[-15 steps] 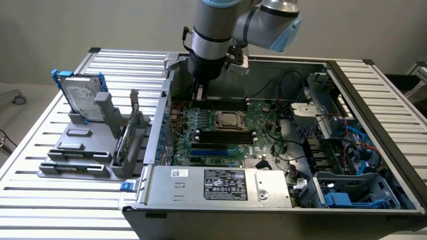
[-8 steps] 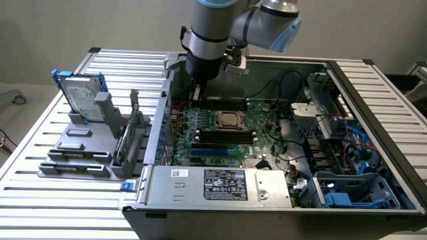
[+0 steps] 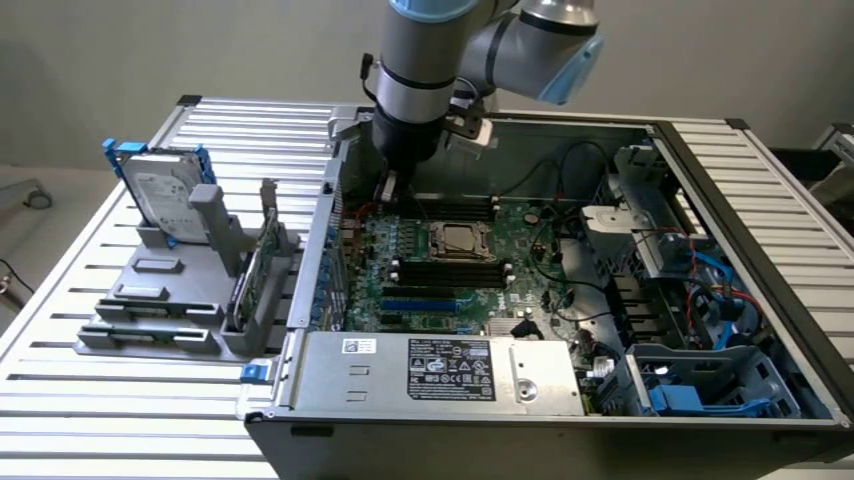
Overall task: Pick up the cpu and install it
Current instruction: 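Install the first cpu locking lever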
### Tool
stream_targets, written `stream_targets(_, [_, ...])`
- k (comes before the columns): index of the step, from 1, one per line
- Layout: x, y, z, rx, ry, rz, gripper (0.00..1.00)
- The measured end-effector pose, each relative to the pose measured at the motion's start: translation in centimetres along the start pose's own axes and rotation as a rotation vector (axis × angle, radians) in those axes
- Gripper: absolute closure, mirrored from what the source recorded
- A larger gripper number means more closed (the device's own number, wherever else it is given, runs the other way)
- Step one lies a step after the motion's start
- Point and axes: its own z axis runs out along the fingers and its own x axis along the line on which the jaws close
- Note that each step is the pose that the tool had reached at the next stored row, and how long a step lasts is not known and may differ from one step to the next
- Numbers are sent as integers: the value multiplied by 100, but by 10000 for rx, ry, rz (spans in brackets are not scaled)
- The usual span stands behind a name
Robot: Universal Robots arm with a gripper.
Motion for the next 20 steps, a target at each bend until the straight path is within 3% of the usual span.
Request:
stream_targets(4, [-3, 3, 22, -52, 191, 599, 89])
stream_targets(7, [-4, 6, 36, -74, 368, 1005, 89])
stream_targets(15, [-6, 8, 53, -61, 944, 1870, 89])
stream_targets(17, [-6, 8, 52, -70, 1041, 2028, 89])
stream_targets(20, [-9, -3, 49, -95, 1126, 2241, 89])
